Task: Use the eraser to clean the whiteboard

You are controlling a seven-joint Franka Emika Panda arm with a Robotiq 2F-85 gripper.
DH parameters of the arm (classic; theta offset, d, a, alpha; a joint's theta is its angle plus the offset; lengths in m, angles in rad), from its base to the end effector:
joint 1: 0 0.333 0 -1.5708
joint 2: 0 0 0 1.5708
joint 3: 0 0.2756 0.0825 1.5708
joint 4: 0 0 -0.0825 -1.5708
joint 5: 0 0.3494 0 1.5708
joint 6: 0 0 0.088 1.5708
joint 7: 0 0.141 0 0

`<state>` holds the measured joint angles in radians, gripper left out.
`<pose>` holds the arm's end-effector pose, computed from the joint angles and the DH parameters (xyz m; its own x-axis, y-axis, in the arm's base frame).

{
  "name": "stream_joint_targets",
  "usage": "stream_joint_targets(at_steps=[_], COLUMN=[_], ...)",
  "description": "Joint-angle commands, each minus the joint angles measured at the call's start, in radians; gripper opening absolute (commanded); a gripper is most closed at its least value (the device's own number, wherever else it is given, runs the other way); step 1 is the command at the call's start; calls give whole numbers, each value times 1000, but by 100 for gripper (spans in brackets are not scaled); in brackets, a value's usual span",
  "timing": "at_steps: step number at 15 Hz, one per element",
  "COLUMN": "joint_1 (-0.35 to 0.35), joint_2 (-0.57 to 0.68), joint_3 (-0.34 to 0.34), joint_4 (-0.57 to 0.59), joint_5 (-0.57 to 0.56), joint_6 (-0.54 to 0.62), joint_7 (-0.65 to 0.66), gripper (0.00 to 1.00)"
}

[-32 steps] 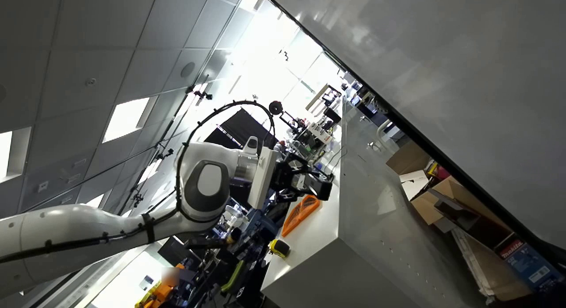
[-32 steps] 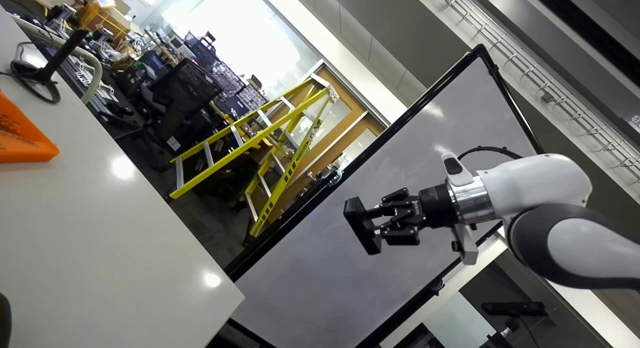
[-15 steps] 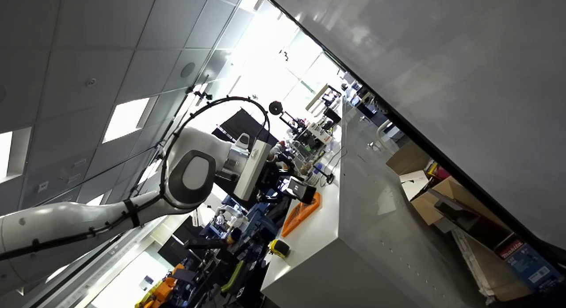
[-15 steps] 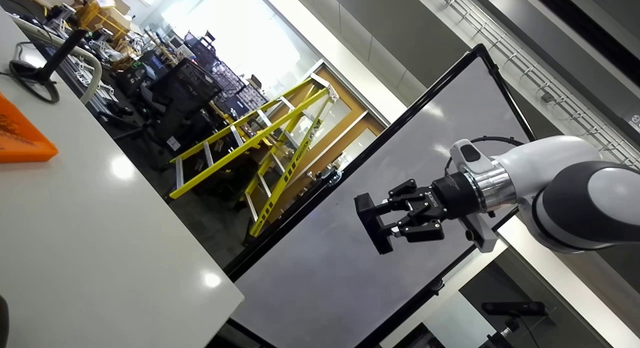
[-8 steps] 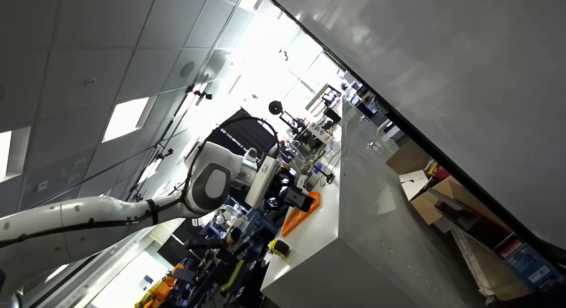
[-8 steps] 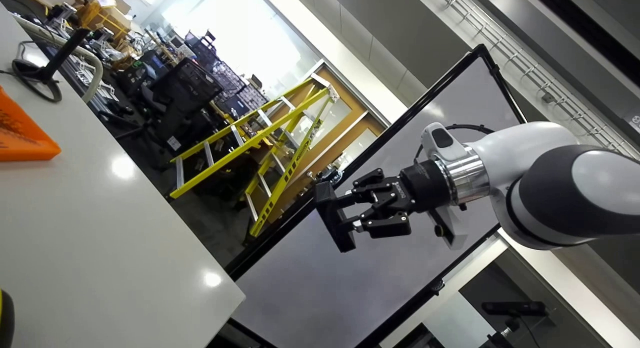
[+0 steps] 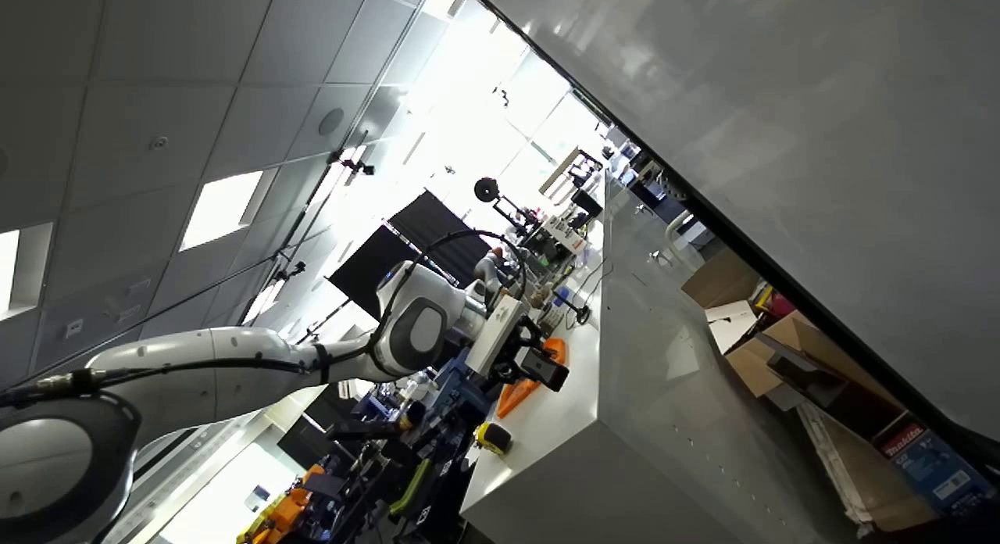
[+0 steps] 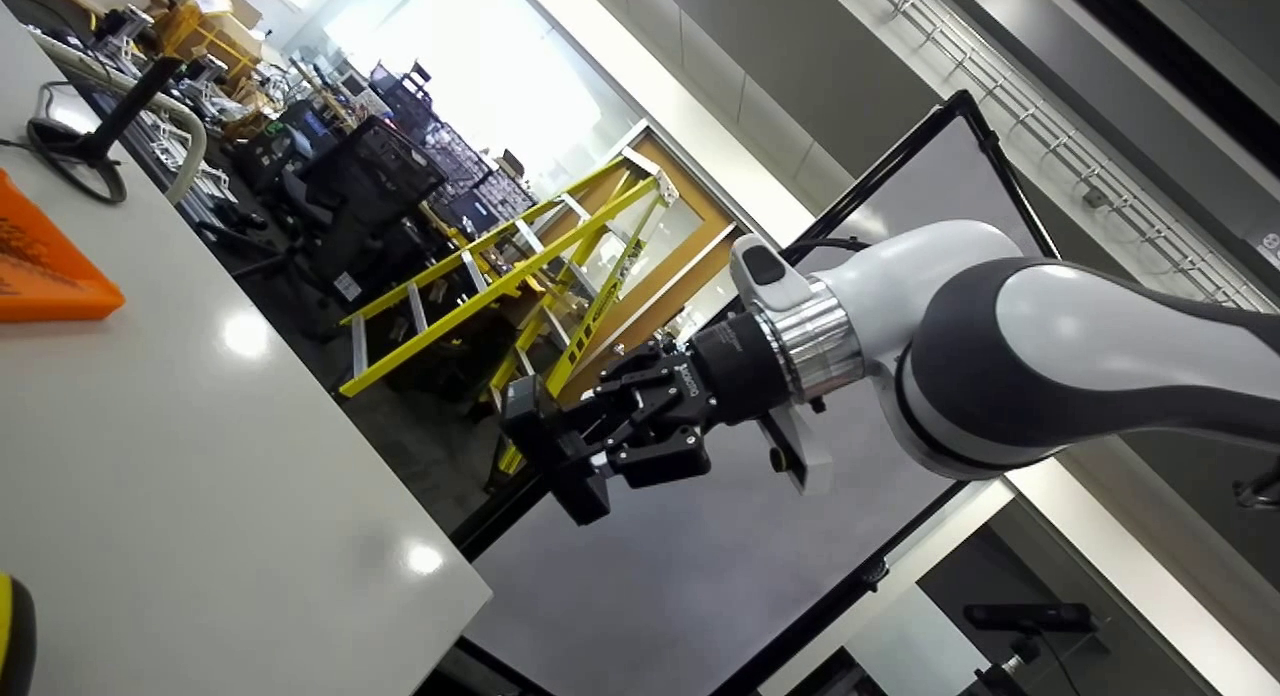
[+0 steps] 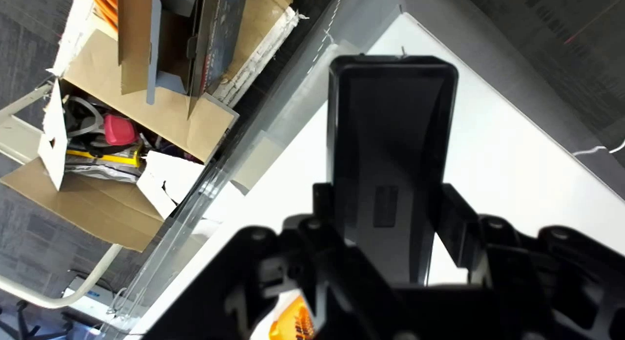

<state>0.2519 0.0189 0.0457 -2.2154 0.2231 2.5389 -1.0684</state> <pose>0.5159 0.1599 0.3488 0.3227 0.9009 0.2901 0.9106 -0.3791 0.1643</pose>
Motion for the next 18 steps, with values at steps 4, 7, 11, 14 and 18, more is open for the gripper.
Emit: stream_joint_targets(at_steps=[4,7,11,14,18], joint_1=[-44,-49,-55,-58,-62], joint_2=[163,215,248,239,212], joint_3=[104,127,146,160,191], joint_4=[110,132,158,166,178], joint_5=[-45,-93,-163,-201,-189], joint_6=[-12,-17,-35,-21,-15], joint_7=[47,57,75,79,60], gripper=[30,30,81,99,100])
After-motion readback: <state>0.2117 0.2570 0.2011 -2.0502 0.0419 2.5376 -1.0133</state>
